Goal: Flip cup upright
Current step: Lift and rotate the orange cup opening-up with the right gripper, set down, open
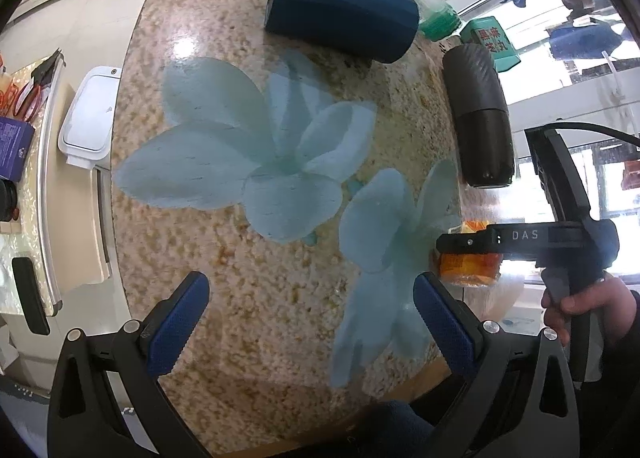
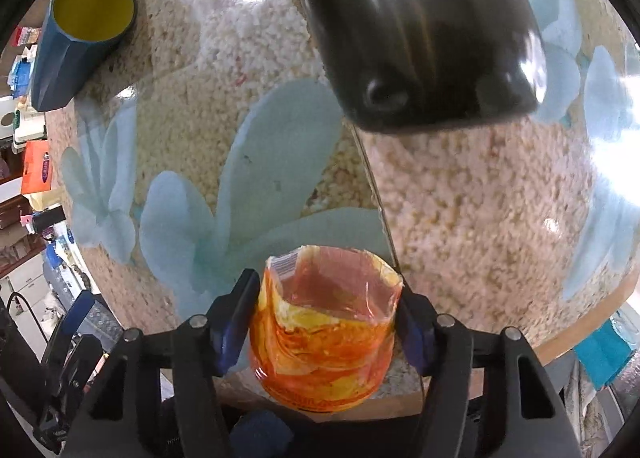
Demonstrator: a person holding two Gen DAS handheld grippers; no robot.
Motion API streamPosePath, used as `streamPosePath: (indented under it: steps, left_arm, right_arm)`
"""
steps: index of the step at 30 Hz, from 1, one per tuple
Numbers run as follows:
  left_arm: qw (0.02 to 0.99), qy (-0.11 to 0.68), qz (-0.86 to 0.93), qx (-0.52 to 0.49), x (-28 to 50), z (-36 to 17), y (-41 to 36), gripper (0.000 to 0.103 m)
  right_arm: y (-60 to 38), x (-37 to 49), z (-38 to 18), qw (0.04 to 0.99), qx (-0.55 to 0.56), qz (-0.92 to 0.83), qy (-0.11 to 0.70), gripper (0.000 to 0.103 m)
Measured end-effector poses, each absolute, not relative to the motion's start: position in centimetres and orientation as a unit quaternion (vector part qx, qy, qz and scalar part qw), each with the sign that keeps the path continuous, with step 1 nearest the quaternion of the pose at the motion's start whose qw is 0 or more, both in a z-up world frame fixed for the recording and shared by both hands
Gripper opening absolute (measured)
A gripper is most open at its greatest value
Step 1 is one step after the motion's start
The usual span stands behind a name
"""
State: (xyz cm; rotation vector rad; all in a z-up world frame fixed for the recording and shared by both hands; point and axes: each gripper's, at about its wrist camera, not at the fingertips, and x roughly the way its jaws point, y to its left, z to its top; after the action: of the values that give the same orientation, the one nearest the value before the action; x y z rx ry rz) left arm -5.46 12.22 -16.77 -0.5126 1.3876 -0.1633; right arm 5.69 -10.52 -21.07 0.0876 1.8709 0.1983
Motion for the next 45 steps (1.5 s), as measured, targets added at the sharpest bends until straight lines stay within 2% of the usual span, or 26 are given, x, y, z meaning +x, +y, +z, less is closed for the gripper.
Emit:
streamPosePath:
  steps: [8,13,22,27,32,45]
  left_arm:
    - [0.739,0.632,-0.071,-0.222,-5.7,-16.4,11.6,0.103]
    - [0.741,0.635,-0.07,-0.208,-5.9,-16.0,11.1,0.103]
    - [0.747,0.645,-0.066,-0.151,-7.4,-14.7,10.1,0.103]
    - [0.734,0.664,-0.063,-0.127,-7.9,-14.9,10.5,0.103]
    - [0.739,0.661,-0.04,-0.124,-7.3,-14.3,11.5,0.103]
    - [0.731,0.676,-0.035,-0.084,-7.3,-15.3,10.3,0.103]
  right_arm:
    - [-12.7,5.4,-19.5,0.614,0.056,0.114,0.779,0.06]
    - [-11.9,5.4,-16.0,0.684,-0.023,0.156,0.713,0.06]
    - [-12.8,4.4,-12.1,0.773,-0.026,0.22,0.595,0.061]
    - [-13.6,3.6,-12.6,0.808,-0.008,0.233,0.542,0.061]
    - [-11.2,1.7,-13.8,0.846,-0.041,0.241,0.474,0.062]
    - [-11.2,-1.0,-16.9,0.884,-0.061,0.235,0.401,0.062]
